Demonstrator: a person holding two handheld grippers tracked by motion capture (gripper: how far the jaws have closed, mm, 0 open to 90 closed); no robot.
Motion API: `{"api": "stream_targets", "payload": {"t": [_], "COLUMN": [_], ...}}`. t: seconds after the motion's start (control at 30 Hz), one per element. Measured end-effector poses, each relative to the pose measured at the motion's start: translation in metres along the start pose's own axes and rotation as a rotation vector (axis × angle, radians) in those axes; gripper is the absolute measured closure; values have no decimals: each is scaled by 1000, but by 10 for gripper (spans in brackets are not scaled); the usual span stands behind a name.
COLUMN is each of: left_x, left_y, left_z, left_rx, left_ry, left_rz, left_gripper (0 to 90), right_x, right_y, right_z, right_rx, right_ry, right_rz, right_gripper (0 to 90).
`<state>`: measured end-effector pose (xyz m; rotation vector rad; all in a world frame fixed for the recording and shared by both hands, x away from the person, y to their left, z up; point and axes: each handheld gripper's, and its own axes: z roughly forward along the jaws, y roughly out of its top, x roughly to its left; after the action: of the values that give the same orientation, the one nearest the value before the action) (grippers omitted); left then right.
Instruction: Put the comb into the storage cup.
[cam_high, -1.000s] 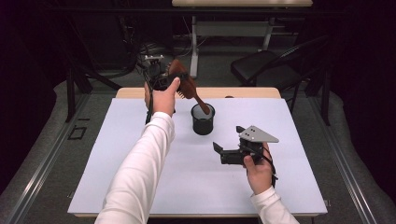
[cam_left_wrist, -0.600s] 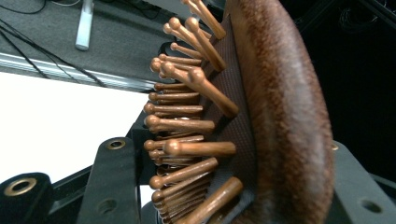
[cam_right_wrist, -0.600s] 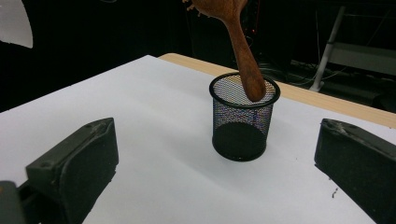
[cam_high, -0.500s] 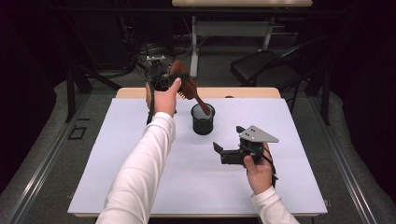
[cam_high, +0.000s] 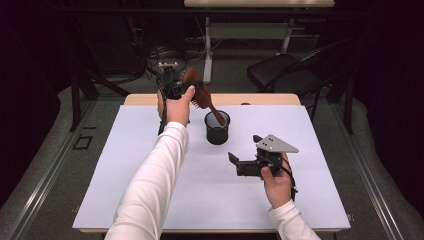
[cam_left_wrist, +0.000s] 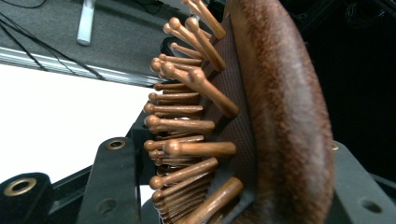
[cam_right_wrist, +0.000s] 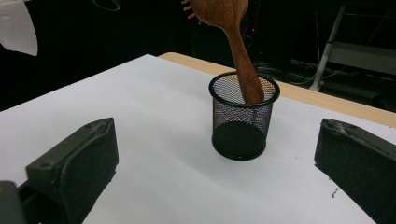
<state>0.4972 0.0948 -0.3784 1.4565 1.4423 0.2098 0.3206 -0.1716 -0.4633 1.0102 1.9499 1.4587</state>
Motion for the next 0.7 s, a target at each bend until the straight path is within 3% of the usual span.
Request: {"api": "stream_targets", "payload": {"t": [0.7], "left_x": [4], "left_y": [-11], "left_z": [12], "left_rx": [24], "left_ry": [4], "left_rz": [-8], "left_gripper": [494], "right_x": [-1], "right_y": [0], "right_z": [-1], "right_rx": [-2], "right_ry": [-3], "right_rz": [4], "right_gripper": [0]}}
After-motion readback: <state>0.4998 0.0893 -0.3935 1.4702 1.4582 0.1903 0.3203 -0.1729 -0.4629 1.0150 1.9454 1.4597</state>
